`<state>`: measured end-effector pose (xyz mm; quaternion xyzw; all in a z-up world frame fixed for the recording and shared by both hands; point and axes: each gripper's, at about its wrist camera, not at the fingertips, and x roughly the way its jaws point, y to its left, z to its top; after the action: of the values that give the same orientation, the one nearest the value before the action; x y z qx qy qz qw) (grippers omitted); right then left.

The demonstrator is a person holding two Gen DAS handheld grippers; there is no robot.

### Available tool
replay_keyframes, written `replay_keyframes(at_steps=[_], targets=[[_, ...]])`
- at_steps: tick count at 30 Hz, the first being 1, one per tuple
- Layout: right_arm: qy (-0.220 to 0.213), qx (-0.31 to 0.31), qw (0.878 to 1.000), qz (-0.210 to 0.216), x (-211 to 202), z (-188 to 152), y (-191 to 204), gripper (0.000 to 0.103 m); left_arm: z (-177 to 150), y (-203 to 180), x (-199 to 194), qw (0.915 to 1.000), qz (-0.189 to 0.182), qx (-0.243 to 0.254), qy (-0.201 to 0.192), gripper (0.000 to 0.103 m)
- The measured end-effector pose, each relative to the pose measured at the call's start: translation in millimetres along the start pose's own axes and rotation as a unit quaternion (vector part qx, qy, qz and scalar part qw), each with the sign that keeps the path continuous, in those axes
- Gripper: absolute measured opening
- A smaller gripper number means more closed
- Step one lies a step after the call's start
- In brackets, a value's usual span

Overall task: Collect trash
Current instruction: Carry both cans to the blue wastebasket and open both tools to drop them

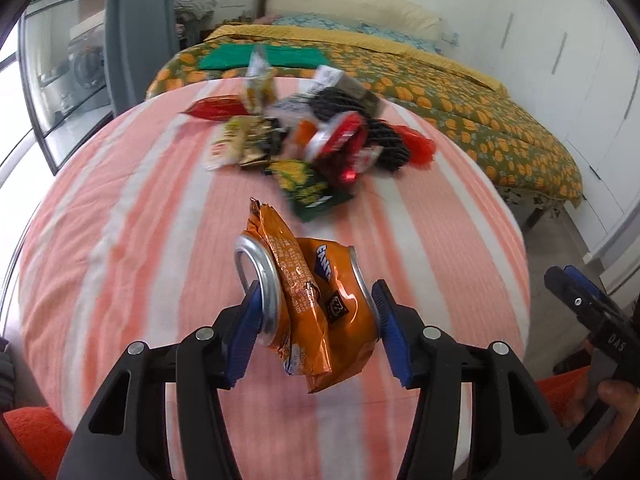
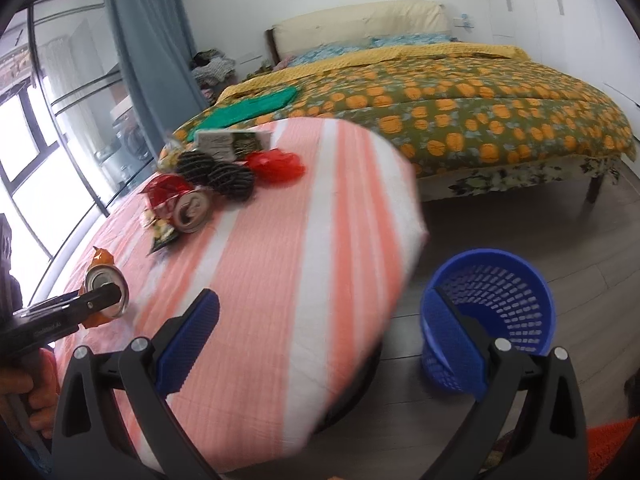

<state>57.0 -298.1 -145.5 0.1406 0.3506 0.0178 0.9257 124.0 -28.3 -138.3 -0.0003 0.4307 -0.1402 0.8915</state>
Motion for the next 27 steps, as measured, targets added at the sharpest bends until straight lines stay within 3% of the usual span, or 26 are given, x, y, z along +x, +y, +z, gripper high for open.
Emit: replay_keyframes(at_steps=[4,7,12,16,17,19,20,27], targets=[[0.050,-0.002,0.996,0.077,32.7,31.8,48.7,0.098,-0.6,20.1,4.4,0.9993,0.003,-0.036,0.003,0.055],[0.082,0.026,0.990,0.116,64.7,62.5,86.8,0.098,-2.4,24.8,4.4,0.9992,0.023,-0.032,-0.007,0.055],[0.101,0.097,0.986,0.094,117.8,99.8,119.6,0.098,-5.5,28.2,6.1,0.9989,0.031,-0.033,-0.010,0.056],[0.160,0.166,0.970,0.075,162.1,102.0,119.0,0.098,-7.6,32.1,5.1,0.9987,0.033,-0.036,-0.012,0.056],[0.171,0.177,0.966,0.074,165.7,99.3,116.1,0.096,-7.7,33.1,5.1,0.9986,0.034,-0.037,-0.013,0.056],[0.170,0.177,0.967,0.071,161.1,97.3,110.3,0.060,-7.4,35.9,4.3,0.9985,0.034,-0.042,-0.013,0.056],[0.163,0.166,0.970,0.076,155.4,96.7,107.2,0.055,-7.5,36.9,4.1,0.9984,0.034,-0.044,-0.013,0.056],[0.134,0.059,0.983,0.110,104.3,77.3,81.8,0.053,-7.2,35.5,4.0,0.9984,0.014,-0.053,-0.009,0.056]])
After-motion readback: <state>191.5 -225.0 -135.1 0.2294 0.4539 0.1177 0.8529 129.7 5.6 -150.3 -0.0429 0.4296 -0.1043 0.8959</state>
